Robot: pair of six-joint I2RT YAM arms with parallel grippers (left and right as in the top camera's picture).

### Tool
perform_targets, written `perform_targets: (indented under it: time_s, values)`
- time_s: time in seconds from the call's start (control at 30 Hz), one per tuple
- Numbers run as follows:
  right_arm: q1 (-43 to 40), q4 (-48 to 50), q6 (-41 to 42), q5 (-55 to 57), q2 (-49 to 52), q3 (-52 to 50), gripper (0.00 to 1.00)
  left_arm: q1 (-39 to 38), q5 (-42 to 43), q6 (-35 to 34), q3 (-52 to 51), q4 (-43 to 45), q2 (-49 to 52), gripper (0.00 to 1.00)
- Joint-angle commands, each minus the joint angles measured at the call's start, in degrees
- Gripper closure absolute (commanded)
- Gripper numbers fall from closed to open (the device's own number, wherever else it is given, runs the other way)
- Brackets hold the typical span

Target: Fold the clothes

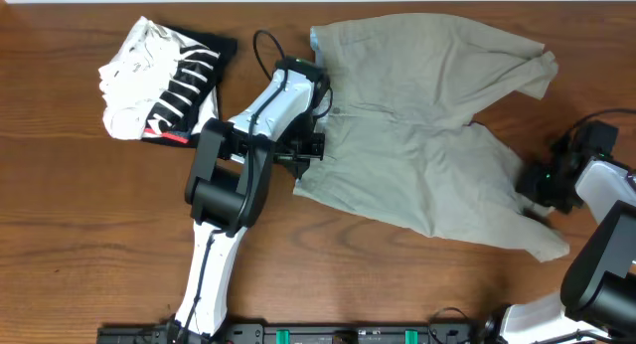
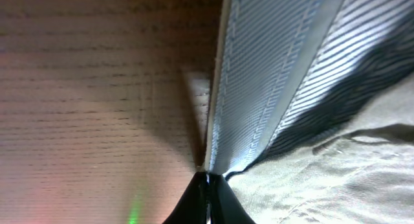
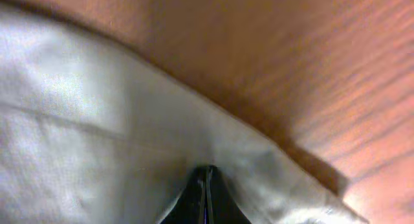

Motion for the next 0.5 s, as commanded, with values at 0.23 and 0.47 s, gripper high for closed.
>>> perform_targets:
  time_s: [0.23, 0.47]
  values:
    - [-0.1, 16.6, -1.0, 1.8, -0.2, -0.3, 0.99, 2.6, -0.9, 1.0, -0.4, -0.2, -2.3, 0.94]
    - [-0.2, -0.5, -1.1, -5.8, -0.8, 6.2, 0.99, 3.7, -0.9, 1.0, -0.4, -0.9, -2.3, 0.94]
